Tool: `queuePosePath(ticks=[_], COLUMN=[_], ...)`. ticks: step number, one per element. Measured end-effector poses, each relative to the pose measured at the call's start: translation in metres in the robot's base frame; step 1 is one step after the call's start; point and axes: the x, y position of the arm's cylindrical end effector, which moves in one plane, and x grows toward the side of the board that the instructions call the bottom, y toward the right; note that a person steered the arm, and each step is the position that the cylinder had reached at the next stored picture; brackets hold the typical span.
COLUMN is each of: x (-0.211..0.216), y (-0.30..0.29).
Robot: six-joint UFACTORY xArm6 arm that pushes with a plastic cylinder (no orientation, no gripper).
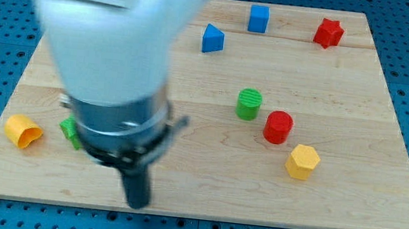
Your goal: Place the green star towards the top left side of the green circle
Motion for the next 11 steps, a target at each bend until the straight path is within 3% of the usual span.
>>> queuePosePath(ticks=[2, 3, 4, 6, 8, 9, 11], x=[-0.042, -0.053, -0.055, -0.102, -0.116, -0.124, -0.124], y=[-0.095, -0.108, -0.076, -0.073, -0.109, -0.094, -0.005])
